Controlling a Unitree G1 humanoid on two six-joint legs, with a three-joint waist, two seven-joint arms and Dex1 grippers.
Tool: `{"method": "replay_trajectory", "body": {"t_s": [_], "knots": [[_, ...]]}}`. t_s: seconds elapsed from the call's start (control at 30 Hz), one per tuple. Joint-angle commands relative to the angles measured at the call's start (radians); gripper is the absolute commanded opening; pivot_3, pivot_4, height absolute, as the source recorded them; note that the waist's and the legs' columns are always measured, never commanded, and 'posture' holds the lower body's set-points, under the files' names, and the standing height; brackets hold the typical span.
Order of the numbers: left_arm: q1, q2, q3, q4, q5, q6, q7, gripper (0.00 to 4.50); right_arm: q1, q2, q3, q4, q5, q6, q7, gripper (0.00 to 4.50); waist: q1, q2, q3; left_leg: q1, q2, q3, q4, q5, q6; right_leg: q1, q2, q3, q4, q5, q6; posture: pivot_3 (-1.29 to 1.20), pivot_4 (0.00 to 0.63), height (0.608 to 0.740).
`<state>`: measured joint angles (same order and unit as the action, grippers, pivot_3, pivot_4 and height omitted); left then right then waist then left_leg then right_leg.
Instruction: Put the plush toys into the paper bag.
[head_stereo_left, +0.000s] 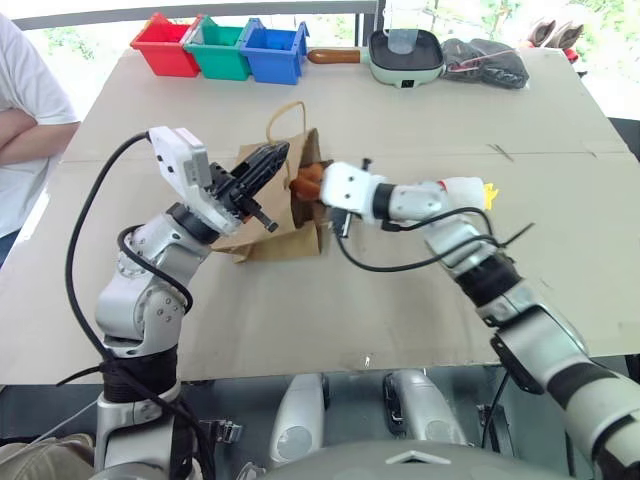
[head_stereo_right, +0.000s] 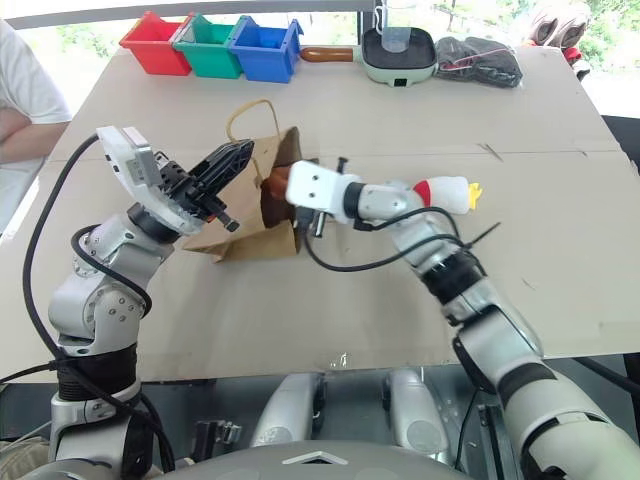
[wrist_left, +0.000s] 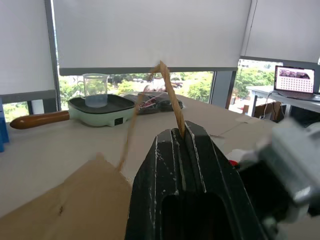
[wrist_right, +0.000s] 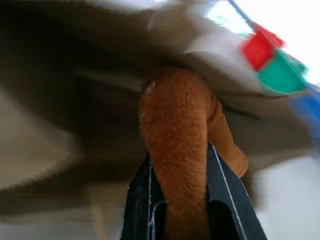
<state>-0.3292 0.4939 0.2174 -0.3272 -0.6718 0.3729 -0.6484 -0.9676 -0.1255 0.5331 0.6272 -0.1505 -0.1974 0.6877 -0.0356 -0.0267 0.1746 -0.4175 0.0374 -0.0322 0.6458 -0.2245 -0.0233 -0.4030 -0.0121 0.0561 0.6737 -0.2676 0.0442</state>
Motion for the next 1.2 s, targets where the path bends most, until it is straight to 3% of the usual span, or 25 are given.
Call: {"method": "replay_trajectory", "body": {"t_s": [0.03,0.23,0.33,0.47,0.53,0.6,0.77,0.93,1.07,1.17,1.2], "knots": [[-0.032,0.008,-0.008,-0.014,-0.006,-0.007,-0.02,0.0,-0.1,0.072,0.0,0.207,-0.046,-0.209,-0.02,0.07,-0.002,0.0,0.0,0.0,0.0,0.0,0.0,0.0,0.0,0.0,0.0,0.0,0.0,0.0,0.0,0.0,0.15,0.74],[-0.01,0.001,-0.018,0.003,0.052,-0.069,-0.039,0.0,-0.153,0.167,-0.03,0.428,-0.06,-0.344,0.011,0.07,-0.006,0.0,0.0,0.002,0.0,-0.001,-0.002,0.0,0.0,0.0,0.0,-0.001,0.002,0.0,0.0,0.0,0.15,0.74],[0.01,0.0,-0.009,-0.001,0.054,-0.078,-0.041,0.0,-0.137,0.167,-0.059,0.451,-0.049,-0.374,0.023,0.96,-0.005,0.0,0.001,0.002,0.0,-0.001,-0.002,0.0,0.0,-0.001,0.0,-0.001,0.003,0.0,0.0,0.0,0.15,0.74],[0.046,-0.001,0.01,0.0,0.054,-0.101,-0.044,0.0,-0.058,0.123,-0.114,0.354,-0.005,-0.357,0.063,3.08,-0.002,0.0,0.001,0.002,0.0,-0.002,-0.002,0.0,0.0,-0.001,0.0,-0.001,0.004,0.0,0.0,0.0,0.15,0.74],[0.064,-0.003,0.021,0.002,0.051,-0.112,-0.047,0.0,-0.005,0.079,-0.124,0.268,-0.005,-0.332,0.093,3.93,-0.001,0.0,0.001,0.002,0.0,-0.002,-0.002,0.0,0.0,-0.001,0.0,-0.001,0.004,0.0,0.0,0.0,0.15,0.74],[0.085,-0.007,0.038,0.002,0.037,-0.113,-0.046,0.0,0.064,0.023,-0.15,0.139,0.014,-0.269,0.111,3.93,-0.001,0.0,0.001,0.002,0.0,-0.002,-0.002,0.0,0.0,-0.001,0.0,-0.001,0.004,0.0,0.0,0.0,0.15,0.74],[0.12,-0.017,0.064,-0.002,0.0,-0.113,-0.057,0.0,0.272,-0.112,-0.236,-0.348,0.13,0.089,0.169,3.93,0.001,0.001,0.001,0.001,0.0,-0.002,-0.002,0.0,0.0,-0.001,-0.001,-0.001,0.004,0.0,0.0,0.0,0.15,0.74],[0.109,-0.033,0.057,-0.01,-0.011,-0.115,-0.052,0.0,0.409,-0.258,-0.401,-0.696,0.2,0.506,0.105,3.93,0.002,0.002,0.001,0.002,0.001,-0.002,-0.002,0.0,0.0,-0.001,0.001,-0.001,0.005,0.0,0.0,0.0,0.15,0.74],[0.107,-0.048,0.047,-0.015,-0.016,-0.113,-0.041,0.0,0.401,-0.36,-0.471,-0.658,0.112,0.725,-0.024,3.93,0.009,0.001,0.001,0.001,-0.001,-0.001,0.001,0.0,0.0,0.001,-0.001,-0.001,0.004,0.0,0.0,0.0,0.15,0.74],[0.098,-0.061,0.032,-0.013,-0.008,-0.116,-0.042,0.0,0.347,-0.372,-0.484,-0.536,0.096,0.861,-0.082,3.93,0.003,0.001,0.001,0.002,-0.001,0.0,0.002,0.0,0.0,0.001,0.0,0.0,0.004,0.0,0.0,0.0,0.15,0.74],[0.092,-0.064,0.029,-0.013,-0.005,-0.117,-0.041,0.0,0.337,-0.381,-0.475,-0.495,0.096,0.87,-0.072,3.7,0.001,0.001,0.001,0.002,0.0,0.0,0.002,0.0,0.0,0.001,0.001,0.001,0.004,0.0,0.0,0.0,0.15,0.74]]}}
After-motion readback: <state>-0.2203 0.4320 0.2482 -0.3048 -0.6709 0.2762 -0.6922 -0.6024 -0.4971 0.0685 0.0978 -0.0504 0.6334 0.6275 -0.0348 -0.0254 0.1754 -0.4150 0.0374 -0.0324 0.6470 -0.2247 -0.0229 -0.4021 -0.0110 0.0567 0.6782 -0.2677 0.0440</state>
